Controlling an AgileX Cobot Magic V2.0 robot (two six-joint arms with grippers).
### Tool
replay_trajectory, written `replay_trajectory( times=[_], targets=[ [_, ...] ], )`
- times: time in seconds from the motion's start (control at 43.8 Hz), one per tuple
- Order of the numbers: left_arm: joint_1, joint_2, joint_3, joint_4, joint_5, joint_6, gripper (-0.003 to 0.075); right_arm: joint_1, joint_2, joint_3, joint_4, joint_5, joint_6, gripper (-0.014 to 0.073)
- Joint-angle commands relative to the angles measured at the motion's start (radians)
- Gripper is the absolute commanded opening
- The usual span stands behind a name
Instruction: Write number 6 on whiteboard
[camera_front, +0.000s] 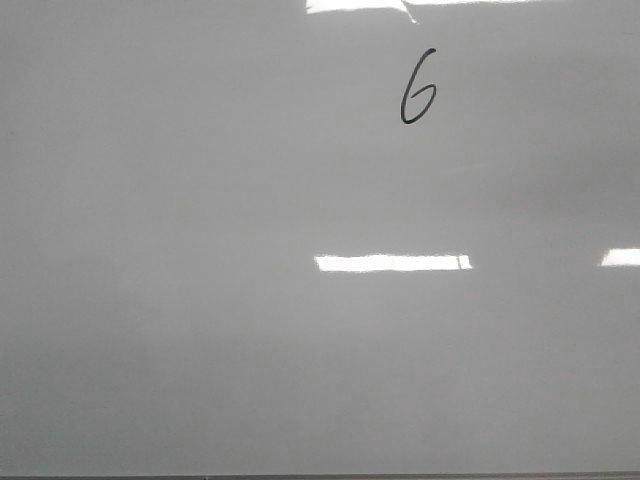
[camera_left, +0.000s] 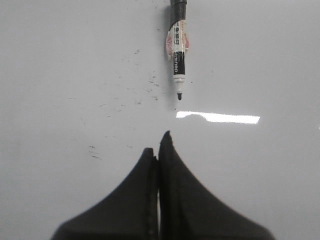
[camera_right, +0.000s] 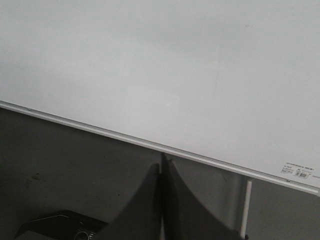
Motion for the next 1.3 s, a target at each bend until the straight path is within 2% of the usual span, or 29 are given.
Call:
replay_trajectory(
  times=[0.0, 0.137, 0.297, 0.981, 1.278],
  targets=[
    [0.002, -0.014, 0.003, -0.004, -0.089, -0.008, -0.0020, -0.005, 0.006, -0.022, -0.017, -0.055, -0.008, -0.0069],
    [0.002, -0.014, 0.003, -0.002, -0.122, 0.014, -0.0020, -0.005, 0.006, -0.022, -0.017, -0.055, -0.008, -0.0069],
    [0.002, -0.014, 0.003, -0.066, -0.213, 0.158, -0.0020, -0.005, 0.006, -0.022, -0.017, -0.055, -0.008, -0.0069],
    [0.002, -0.016, 0.003, -0.070, -0.215, 0.159, -0.0020, -0.005, 0.006, -0.022, -0.017, -0.055, -0.008, -0.0069],
    [-0.060, -0.016, 0.003, -0.070, -0.215, 0.159, -0.0020, -0.005, 0.006, -0.022, -0.017, -0.055, -0.008, -0.0069]
  ],
)
